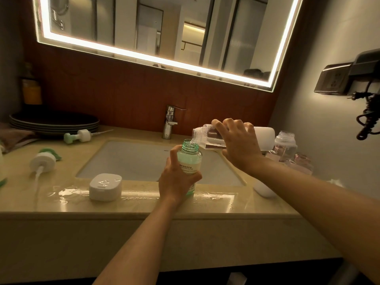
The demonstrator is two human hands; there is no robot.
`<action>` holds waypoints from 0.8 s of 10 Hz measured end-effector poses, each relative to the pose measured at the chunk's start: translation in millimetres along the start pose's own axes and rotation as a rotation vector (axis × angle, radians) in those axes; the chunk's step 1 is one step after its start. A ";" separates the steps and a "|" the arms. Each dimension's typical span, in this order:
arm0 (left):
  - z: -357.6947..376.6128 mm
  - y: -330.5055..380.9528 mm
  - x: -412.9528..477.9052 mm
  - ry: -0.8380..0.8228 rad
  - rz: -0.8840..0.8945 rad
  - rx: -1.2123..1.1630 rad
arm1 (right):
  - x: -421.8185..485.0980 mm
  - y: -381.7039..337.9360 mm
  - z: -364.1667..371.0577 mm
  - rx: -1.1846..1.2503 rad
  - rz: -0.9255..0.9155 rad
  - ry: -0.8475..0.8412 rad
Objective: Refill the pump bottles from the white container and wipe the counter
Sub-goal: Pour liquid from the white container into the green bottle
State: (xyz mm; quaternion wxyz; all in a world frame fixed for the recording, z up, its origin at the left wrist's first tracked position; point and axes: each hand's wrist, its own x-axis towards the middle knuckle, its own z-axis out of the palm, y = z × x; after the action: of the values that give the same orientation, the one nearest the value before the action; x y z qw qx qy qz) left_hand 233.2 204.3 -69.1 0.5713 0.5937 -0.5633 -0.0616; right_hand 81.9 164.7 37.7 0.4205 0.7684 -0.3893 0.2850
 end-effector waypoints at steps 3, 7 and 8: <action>-0.4 -1.0 0.2 -0.011 -0.009 -0.010 | 1.2 0.4 -0.9 -0.015 -0.003 -0.013; -0.3 -0.6 -0.9 -0.004 -0.003 -0.032 | 1.5 -0.4 -2.2 -0.008 -0.009 -0.007; 0.2 -1.4 -0.5 -0.006 -0.009 -0.038 | 2.1 -0.3 -2.4 -0.004 -0.008 0.001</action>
State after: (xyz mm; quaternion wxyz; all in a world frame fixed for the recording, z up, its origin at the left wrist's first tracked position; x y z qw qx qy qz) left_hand 233.7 204.2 -70.5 0.5806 0.5849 -0.5612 -0.0764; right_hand 83.0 166.2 40.3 0.4232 0.7690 -0.3868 0.2829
